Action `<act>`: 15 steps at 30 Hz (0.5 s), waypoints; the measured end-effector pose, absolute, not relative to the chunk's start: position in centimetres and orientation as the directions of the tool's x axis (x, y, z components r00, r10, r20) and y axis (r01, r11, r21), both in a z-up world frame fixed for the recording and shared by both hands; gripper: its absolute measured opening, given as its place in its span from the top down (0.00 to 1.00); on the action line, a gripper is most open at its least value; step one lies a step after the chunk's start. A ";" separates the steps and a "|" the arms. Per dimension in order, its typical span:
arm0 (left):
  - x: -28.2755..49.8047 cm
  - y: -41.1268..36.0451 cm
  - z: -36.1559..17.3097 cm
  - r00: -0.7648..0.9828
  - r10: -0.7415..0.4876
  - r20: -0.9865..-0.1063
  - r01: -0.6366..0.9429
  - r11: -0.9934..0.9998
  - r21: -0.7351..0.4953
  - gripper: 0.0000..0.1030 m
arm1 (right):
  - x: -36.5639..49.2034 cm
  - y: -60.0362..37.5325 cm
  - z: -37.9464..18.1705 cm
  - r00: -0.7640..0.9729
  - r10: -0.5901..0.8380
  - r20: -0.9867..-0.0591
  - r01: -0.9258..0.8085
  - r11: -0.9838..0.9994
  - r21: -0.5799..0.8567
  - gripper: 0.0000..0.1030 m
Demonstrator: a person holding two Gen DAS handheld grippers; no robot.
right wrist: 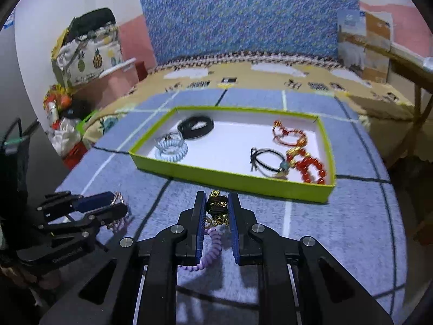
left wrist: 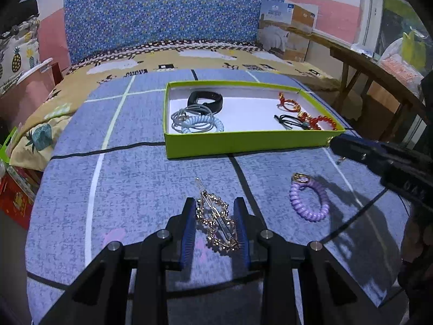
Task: Organize jewelry
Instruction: 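Carry the gold hairpin and gold charm over the green box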
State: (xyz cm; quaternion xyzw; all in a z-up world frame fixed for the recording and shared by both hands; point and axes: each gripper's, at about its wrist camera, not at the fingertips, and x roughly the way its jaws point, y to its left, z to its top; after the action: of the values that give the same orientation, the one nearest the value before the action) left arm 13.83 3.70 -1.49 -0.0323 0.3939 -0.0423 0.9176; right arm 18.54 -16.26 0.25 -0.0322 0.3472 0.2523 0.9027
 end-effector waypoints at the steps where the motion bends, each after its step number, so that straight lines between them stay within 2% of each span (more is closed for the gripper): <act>1: 13.6 3.7 -1.3 0.690 -0.104 -0.716 0.053 0.994 -0.092 0.71 | 18.2 -16.4 0.7 0.641 0.431 -0.636 -0.475 0.873 0.112 0.84; 15: 10.1 3.5 0.8 0.736 -0.131 -0.664 0.079 0.991 -0.109 0.71 | 14.0 -17.4 4.6 0.719 0.406 -0.564 -0.438 0.895 0.086 0.84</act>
State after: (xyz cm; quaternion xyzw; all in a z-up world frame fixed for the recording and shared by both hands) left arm 10.13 3.47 0.75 -0.0368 0.3586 -0.0564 0.9310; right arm 14.00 -17.43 4.63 -0.0269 0.2975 0.2278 0.9268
